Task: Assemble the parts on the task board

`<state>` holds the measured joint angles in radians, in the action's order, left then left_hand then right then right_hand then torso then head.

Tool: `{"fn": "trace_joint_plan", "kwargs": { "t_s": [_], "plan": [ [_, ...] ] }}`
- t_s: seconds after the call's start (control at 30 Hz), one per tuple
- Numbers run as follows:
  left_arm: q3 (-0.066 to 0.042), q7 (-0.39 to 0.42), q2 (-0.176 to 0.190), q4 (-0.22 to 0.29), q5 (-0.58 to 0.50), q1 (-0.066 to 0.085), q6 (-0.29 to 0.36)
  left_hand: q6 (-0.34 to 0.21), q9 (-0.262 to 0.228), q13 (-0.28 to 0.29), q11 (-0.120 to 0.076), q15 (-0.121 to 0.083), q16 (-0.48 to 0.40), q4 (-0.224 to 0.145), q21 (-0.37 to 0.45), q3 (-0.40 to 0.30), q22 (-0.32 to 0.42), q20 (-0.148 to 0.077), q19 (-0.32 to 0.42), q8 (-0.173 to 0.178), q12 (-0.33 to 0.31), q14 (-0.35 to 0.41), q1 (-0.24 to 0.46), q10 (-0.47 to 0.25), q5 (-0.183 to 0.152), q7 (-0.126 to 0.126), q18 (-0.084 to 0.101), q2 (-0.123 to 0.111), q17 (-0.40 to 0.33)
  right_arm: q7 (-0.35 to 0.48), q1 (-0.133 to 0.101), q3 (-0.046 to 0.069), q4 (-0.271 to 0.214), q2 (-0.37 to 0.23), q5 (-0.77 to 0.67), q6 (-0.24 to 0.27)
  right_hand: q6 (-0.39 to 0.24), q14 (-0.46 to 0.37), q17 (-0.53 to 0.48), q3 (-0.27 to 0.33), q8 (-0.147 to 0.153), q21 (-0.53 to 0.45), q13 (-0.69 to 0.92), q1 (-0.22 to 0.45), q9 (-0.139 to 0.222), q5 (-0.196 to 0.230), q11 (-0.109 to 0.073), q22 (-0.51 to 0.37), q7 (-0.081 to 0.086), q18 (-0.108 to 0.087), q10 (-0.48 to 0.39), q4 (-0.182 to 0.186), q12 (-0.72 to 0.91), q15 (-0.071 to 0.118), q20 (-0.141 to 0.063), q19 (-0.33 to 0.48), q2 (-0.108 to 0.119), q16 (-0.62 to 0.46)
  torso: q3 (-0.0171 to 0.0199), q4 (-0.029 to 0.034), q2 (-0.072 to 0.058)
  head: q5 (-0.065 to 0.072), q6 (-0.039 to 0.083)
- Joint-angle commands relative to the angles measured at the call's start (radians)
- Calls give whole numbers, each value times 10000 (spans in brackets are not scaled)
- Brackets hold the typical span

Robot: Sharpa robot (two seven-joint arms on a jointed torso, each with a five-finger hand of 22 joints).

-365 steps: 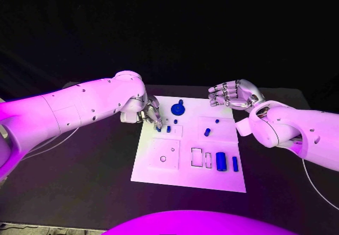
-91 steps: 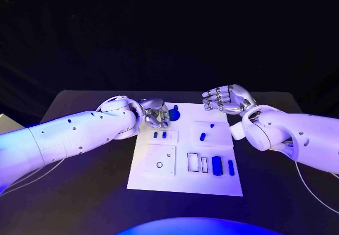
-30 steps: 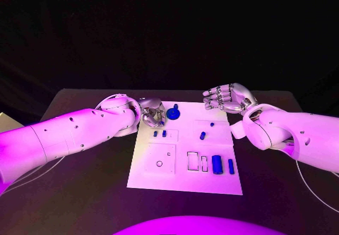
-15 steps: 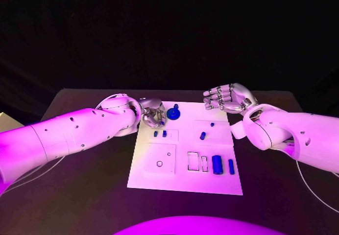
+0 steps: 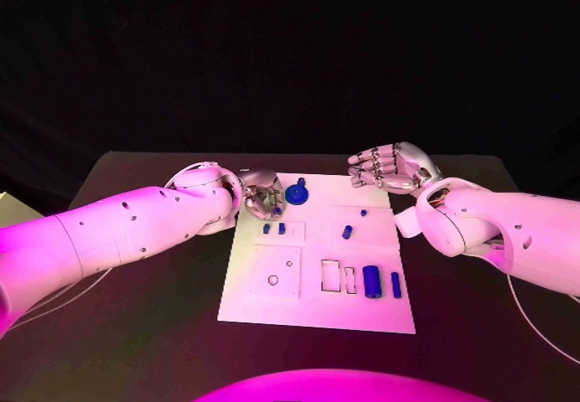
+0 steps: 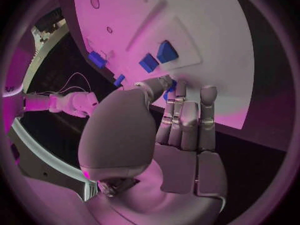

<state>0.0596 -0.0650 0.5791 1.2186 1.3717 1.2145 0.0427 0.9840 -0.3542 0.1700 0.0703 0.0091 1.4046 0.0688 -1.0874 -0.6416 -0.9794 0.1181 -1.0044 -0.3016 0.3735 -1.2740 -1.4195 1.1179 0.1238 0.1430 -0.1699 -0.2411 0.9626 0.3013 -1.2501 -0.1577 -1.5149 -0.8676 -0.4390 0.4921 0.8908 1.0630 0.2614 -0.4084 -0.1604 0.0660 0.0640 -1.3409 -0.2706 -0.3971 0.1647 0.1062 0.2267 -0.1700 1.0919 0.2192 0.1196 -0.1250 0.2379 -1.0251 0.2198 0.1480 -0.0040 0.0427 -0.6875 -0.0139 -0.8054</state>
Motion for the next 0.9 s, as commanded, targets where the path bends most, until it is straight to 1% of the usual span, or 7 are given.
{"fn": "trace_joint_plan", "kwargs": {
  "t_s": [0.03,0.27,0.37,0.57,0.9],
  "plan": [
    [26,68,12,3,8,-49,75,-167,38,21,80,72,47,-58,54,37,35,39,83,119,-78,38,21,1,-64,11,91,-93,-60,141,6,3,-11,4,-66,-109,82,65,-8,-16,55,53,-4,40,14,-57,24,-8,41,-144,59,-67,-35,-3,-29,-65,-39,-66,-5,6,5,-4,33],
    [24,79,38,10,-46,-63,162,-269,58,38,99,91,38,-58,78,43,54,52,119,212,-126,78,46,-13,-63,36,84,-105,-117,138,6,3,-6,5,-66,-93,82,62,-11,-17,57,52,-4,43,14,-58,25,-13,41,-143,59,-68,-36,-4,-28,-63,-38,-70,-12,4,0,-5,46],
    [22,76,43,12,-55,-68,175,-383,81,59,103,99,46,-62,82,45,50,65,126,308,-159,87,61,-6,-60,56,83,-118,-123,139,6,3,-2,7,-66,-89,82,62,-11,-17,57,52,-4,43,14,-58,25,-13,41,-143,59,-68,-36,-4,-28,-63,-38,-70,-14,4,-1,-3,49],
    [20,50,49,16,-61,-72,172,-500,106,78,115,109,50,-67,90,48,52,72,136,406,-197,101,75,-10,-57,80,78,-136,-145,135,7,3,1,10,-66,-88,82,62,-11,-17,57,52,-4,43,14,-58,25,-13,41,-143,59,-68,-36,-4,-28,-63,-38,-70,-6,5,-3,-11,56],
    [16,-17,84,23,-63,-75,145,-718,151,123,128,123,56,-88,88,53,40,80,130,582,-250,123,80,8,-56,124,77,-166,-185,123,8,3,5,3,-81,-58,79,56,-17,-19,62,50,-4,50,16,-56,27,-25,44,-142,55,-72,-42,-7,-26,-60,-31,-80,-4,3,-2,-16,63]
  ]
}}
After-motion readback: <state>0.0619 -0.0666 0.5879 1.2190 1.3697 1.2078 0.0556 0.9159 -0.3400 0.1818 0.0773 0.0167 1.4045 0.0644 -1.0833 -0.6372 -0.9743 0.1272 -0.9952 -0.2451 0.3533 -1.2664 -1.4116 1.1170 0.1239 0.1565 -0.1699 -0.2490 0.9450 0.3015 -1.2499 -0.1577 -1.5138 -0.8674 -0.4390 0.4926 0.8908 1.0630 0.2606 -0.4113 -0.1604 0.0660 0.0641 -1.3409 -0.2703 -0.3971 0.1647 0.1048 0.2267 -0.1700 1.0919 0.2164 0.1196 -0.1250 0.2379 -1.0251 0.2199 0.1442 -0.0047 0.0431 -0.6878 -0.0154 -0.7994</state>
